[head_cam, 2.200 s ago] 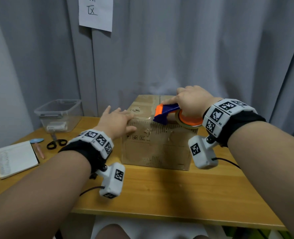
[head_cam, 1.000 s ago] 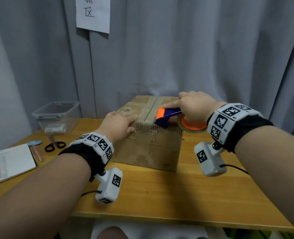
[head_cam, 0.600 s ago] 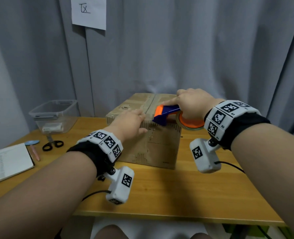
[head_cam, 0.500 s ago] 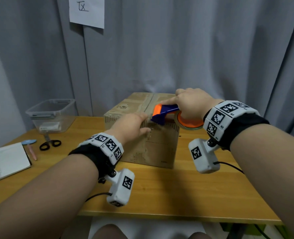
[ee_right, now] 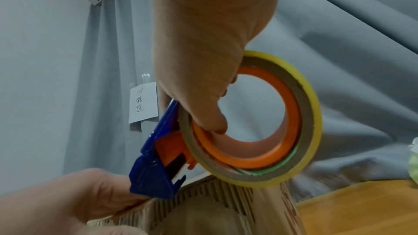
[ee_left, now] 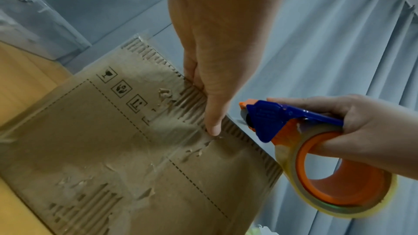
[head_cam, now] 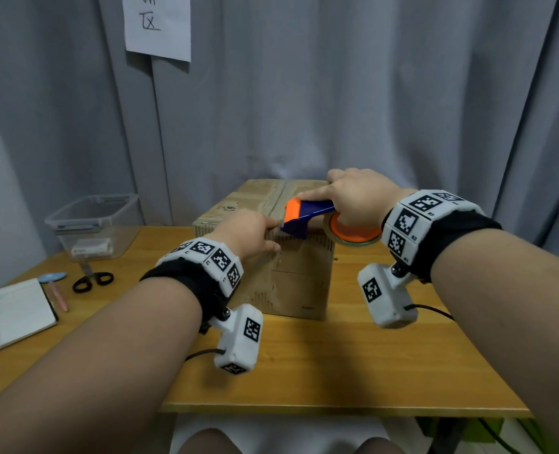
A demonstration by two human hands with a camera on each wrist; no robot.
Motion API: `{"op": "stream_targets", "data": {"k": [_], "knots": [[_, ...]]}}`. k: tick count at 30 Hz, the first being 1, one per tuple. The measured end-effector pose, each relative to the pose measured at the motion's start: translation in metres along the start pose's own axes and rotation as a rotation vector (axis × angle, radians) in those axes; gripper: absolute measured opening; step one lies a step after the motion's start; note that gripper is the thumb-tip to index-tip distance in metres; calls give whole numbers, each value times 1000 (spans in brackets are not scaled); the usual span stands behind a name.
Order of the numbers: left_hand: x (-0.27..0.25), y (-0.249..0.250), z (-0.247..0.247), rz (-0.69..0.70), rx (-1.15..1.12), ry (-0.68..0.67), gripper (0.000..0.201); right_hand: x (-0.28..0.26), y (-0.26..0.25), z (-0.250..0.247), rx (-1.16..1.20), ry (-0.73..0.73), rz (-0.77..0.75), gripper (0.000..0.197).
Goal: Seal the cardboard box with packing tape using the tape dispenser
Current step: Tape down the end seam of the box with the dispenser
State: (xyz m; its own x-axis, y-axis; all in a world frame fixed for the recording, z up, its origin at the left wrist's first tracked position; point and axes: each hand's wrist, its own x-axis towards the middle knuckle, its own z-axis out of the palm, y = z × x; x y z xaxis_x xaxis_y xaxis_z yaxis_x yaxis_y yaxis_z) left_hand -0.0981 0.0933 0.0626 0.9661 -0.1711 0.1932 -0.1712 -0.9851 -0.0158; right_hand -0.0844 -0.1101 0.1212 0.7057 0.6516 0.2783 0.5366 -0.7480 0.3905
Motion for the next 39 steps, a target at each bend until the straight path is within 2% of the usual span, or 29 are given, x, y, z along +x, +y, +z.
{"op": "stream_targets", "data": {"k": [4,9,16,22,33,39], "knots": [[-1,-2,0,-13,-19,-6,60,1,0,-3,-1,17,-10,62],[1,-5,1,-17,-27,8,53,-8,8,1,28,17,3,60],[-1,-2,3,-4,41,11,51,-28,32,12,73,-4,103,66],[-6,2,4,24,71,54,60,-33,34,19,84,4,111,67],[-5,0,9,33,84,65,64,-37,37,28,78,55,86,67],[-6,-1,8,59,98,81,62,-61,50,33,86,41,170,67]]}}
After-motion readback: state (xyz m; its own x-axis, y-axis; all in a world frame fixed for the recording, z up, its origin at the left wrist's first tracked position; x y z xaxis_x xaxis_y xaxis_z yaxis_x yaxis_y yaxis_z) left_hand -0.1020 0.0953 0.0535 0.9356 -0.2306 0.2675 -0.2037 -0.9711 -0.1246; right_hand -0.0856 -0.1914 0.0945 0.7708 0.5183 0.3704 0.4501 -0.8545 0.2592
